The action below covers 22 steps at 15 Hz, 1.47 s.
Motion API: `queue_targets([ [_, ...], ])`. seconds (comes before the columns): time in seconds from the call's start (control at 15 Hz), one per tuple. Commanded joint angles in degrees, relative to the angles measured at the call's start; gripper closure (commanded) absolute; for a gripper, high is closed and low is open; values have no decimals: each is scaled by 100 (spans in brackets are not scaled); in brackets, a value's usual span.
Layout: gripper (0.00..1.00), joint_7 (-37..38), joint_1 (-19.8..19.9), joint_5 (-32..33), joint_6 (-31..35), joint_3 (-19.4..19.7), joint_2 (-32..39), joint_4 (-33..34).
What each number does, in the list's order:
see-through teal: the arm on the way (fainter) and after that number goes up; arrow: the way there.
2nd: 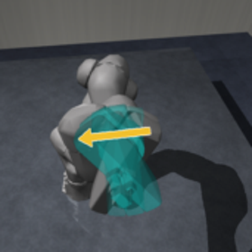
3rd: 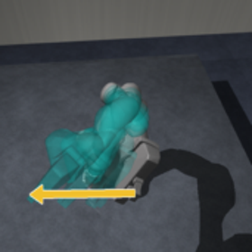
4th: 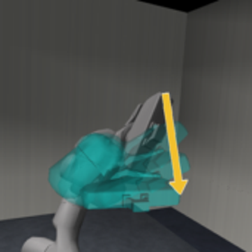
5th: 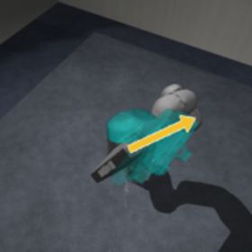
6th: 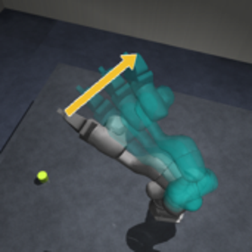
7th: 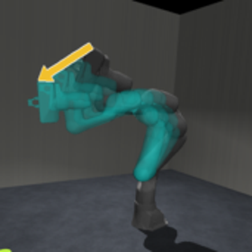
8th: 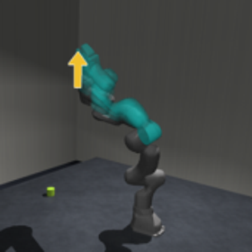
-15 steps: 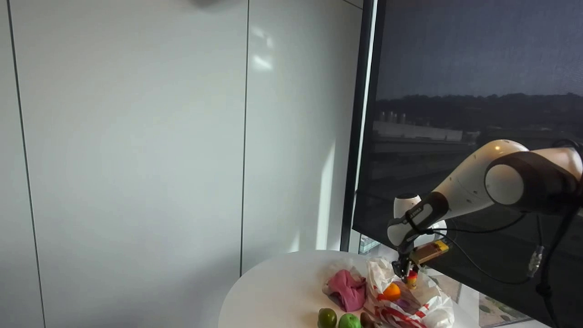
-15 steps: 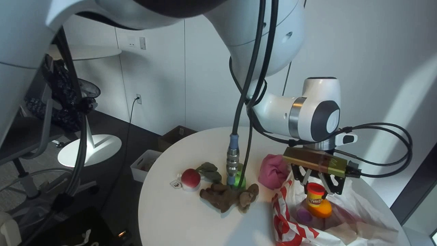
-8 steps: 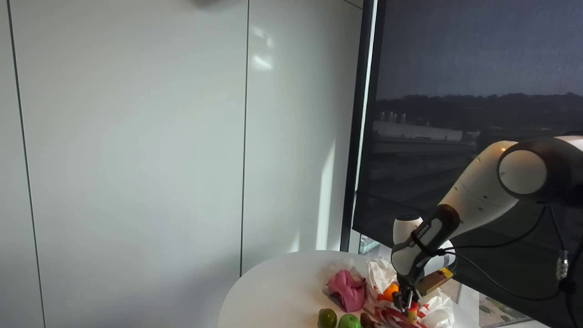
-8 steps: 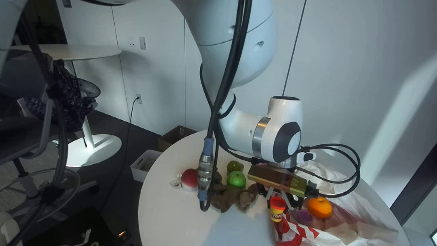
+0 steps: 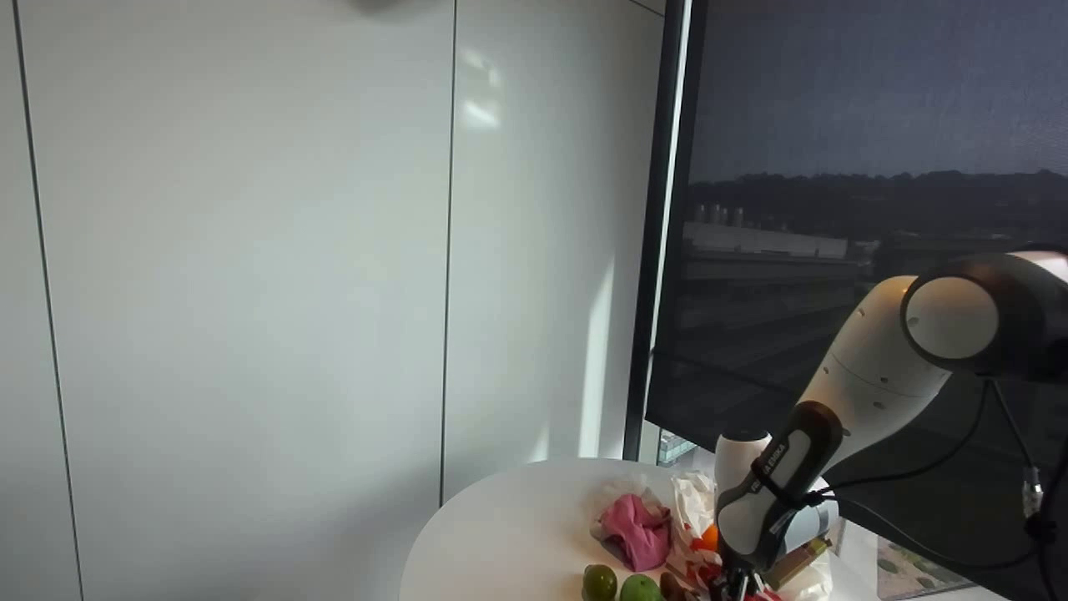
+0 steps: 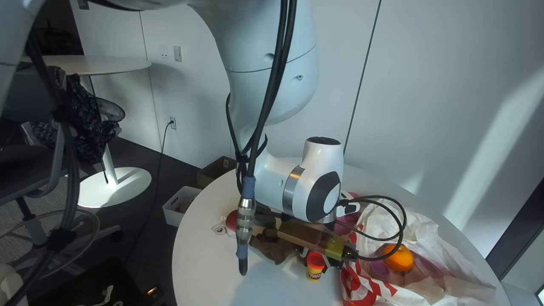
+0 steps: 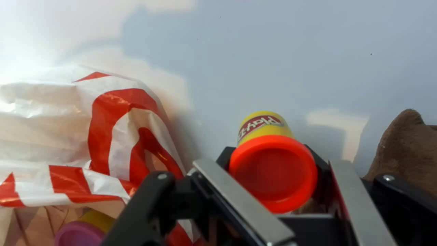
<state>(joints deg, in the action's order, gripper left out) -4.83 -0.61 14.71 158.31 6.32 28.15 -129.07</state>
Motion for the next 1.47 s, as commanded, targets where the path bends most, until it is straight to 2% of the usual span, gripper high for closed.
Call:
queue_targets([
  [0.0, 59, 98, -42, -31, 279, -43, 38, -125],
  [0.13, 47, 66, -11, -84, 258, -86, 82, -99],
  [0.2, 25, 74, 2, -115, 288, -96, 102, -86],
  [0.33, 21, 88, 23, -180, 286, -100, 95, -65],
  [0.53, 2, 79, 95, -294, 295, -114, 35, 5],
  [0.67, 0, 200, 46, -283, 447, 32, 26, 102],
  [0.93, 0, 720, -179, -104, 732, 653, 248, 660],
  [1.4, 0, 1684, -352, -182, 596, 1266, 977, 1676],
])
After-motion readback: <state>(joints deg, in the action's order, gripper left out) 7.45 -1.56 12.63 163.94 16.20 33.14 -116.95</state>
